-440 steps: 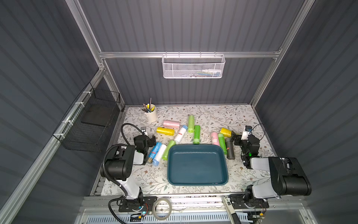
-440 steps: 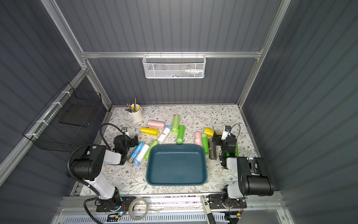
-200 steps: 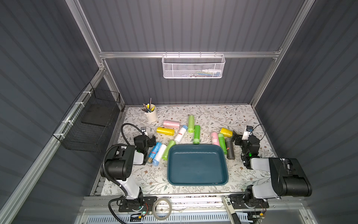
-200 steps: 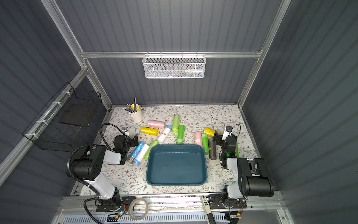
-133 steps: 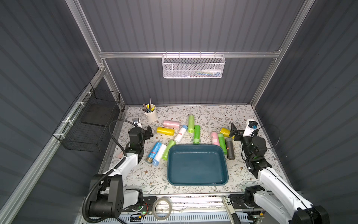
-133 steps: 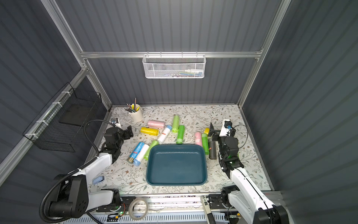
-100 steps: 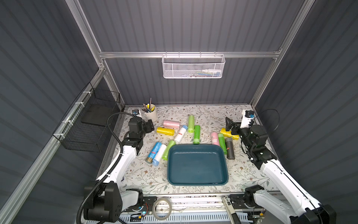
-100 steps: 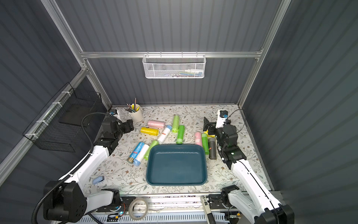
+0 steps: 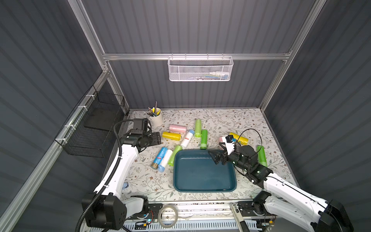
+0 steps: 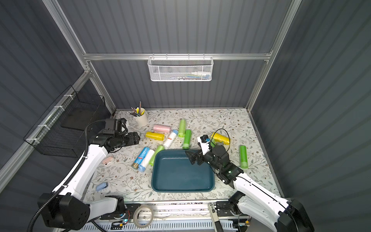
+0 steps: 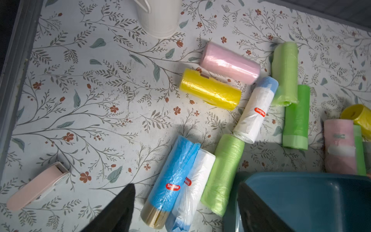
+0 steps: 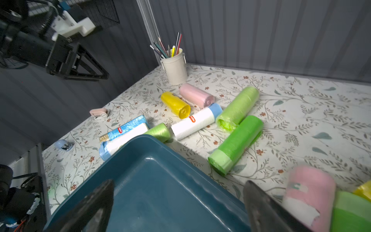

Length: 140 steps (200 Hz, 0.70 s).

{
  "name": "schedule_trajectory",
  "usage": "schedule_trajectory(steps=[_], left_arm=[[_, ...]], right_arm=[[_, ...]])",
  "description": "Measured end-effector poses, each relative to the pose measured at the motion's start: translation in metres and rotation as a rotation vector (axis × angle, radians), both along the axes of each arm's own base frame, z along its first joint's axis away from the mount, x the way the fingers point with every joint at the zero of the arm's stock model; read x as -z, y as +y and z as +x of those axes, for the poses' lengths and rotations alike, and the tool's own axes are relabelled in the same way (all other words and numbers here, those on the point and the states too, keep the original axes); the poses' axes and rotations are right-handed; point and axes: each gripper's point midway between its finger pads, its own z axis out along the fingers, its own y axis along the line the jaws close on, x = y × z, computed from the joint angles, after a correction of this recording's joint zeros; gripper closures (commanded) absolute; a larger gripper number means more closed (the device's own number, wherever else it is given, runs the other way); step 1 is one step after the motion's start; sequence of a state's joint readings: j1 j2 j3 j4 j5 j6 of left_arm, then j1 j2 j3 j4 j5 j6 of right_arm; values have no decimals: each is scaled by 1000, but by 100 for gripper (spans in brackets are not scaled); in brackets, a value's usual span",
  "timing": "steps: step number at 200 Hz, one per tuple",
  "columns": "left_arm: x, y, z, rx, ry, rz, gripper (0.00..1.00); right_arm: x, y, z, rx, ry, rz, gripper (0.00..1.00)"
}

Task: Put the roll of trash bags into the storage box
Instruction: Pick up the roll of trash bags from the center of the board.

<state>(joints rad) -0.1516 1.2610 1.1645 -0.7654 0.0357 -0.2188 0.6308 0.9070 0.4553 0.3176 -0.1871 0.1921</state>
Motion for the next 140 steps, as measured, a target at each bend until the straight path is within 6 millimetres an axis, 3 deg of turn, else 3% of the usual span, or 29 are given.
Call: schedule_trajectory(steps=[8, 47, 93, 140], left_arm=[[6, -2, 1, 29, 24, 9, 40], [55, -3, 3, 120, 201, 82, 37], [88, 7, -6, 175, 238, 208, 38], [114, -2, -15, 262, 286, 288, 38]], right_arm=[[-4, 3, -1, -13, -23, 1, 1], [5, 27, -14, -108, -66, -58, 1], [18, 56, -24, -199, -73, -143, 1], [17, 59, -26, -214, -89, -156, 1]])
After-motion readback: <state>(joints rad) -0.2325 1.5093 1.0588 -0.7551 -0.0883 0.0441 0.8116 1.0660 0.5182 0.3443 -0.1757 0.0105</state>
